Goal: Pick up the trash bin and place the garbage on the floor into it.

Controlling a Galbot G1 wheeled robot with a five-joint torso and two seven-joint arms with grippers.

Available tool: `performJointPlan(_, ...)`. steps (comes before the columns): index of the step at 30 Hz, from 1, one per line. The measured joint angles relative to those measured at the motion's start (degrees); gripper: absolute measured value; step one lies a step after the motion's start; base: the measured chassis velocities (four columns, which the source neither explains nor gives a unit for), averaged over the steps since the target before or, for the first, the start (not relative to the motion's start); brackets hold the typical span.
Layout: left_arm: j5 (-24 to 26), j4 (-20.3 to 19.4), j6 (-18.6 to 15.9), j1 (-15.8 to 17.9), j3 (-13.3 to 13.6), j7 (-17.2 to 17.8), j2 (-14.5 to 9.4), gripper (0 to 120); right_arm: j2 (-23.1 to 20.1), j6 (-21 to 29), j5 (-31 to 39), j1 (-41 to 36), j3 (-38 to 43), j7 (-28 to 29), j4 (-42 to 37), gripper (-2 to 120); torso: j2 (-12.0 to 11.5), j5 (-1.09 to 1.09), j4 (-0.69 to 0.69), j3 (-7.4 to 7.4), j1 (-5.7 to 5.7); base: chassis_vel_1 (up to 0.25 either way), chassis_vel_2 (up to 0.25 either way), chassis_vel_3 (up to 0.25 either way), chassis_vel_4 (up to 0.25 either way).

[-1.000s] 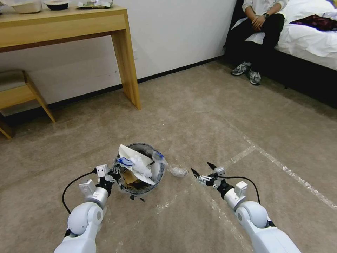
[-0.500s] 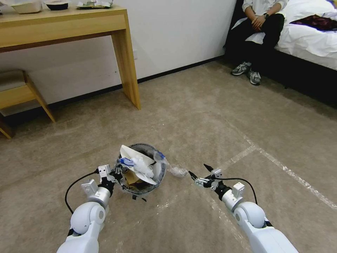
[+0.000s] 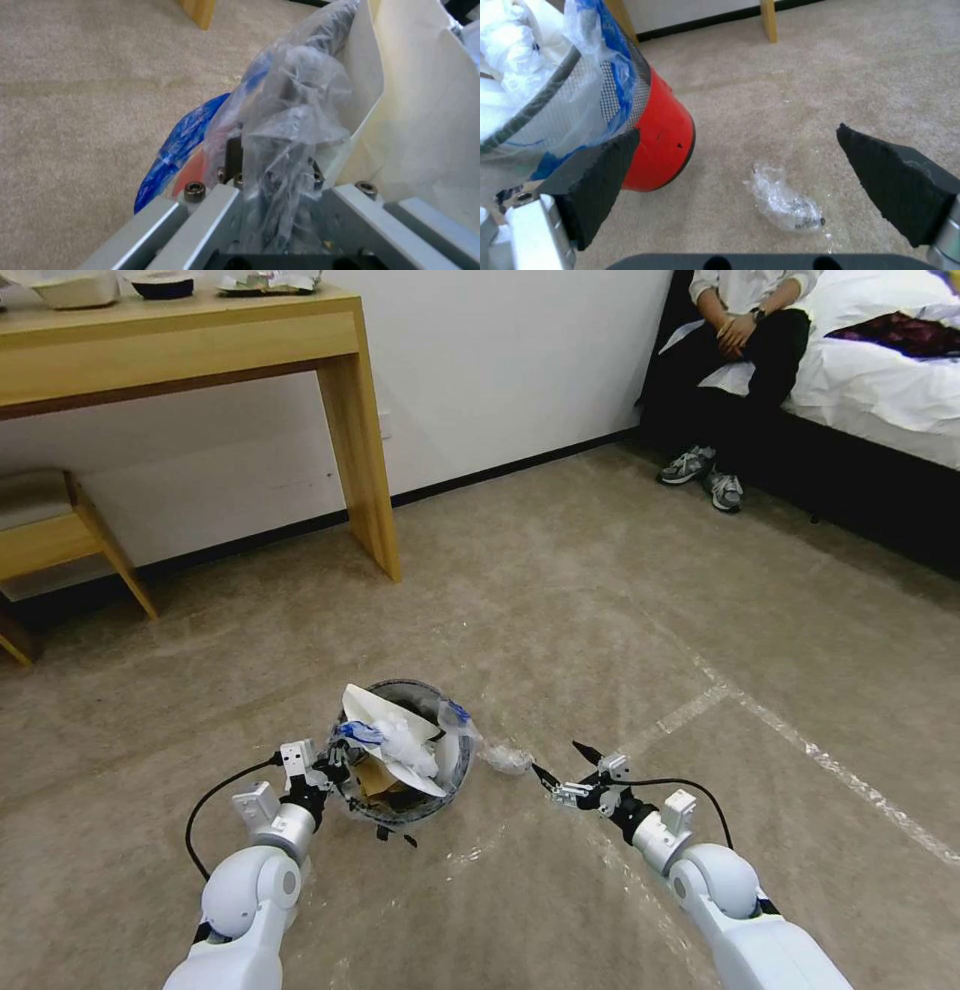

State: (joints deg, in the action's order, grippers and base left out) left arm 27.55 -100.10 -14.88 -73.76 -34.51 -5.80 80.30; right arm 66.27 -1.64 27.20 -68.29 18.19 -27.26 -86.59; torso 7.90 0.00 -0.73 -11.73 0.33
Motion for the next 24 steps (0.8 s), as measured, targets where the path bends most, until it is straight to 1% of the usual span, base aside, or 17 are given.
performJointPlan(4, 0.0, 0.0, 0.0, 0.0, 0.0, 0.0, 0.0, 1, -0.2, -0.3, 0.1, -0.2, 0.1, 0.0, -0.1, 100, 0.0, 0.0, 0.01, 0.0, 0.0, -0.094, 0.118, 0.127, -0.094)
performJointPlan(8, 0.0, -0.2, 0.0, 0.1, 0.0, 0.0, -0.1, 1, -0.4, -1.5, 0.7, -0.5, -0.2, -0.3, -0.3, 100, 0.0, 0.0, -0.01, 0.01, 0.0, -0.188, 0.18, 0.186, -0.185)
performJointPlan(13, 0.0, -0.2, 0.0, 0.1, -0.1, 0.0, -0.2, 1, -0.4, -1.7, 0.8, -0.5, -0.2, -0.2, -0.3, 100, 0.0, 0.01, 0.02, -0.03, 0.04, -0.197, 0.175, 0.203, -0.148)
performJointPlan(15, 0.0, -0.3, 0.1, 0.1, -0.2, 0.1, -0.3, 1, -0.5, -1.8, 0.8, -0.5, -0.2, -0.1, -0.4, 100, 0.0, 0.0, 0.01, -0.02, 0.04, -0.089, 0.04, 0.056, -0.077)
performJointPlan(24, -0.2, -0.3, 0.1, 0.0, -0.2, 0.2, -0.1, 1, -0.7, -2.2, 0.5, -0.9, -0.4, -0.2, -0.1, 100, 0.0, -0.01, 0.0, 0.01, -0.01, 0.009, -0.009, -0.013, 0.003)
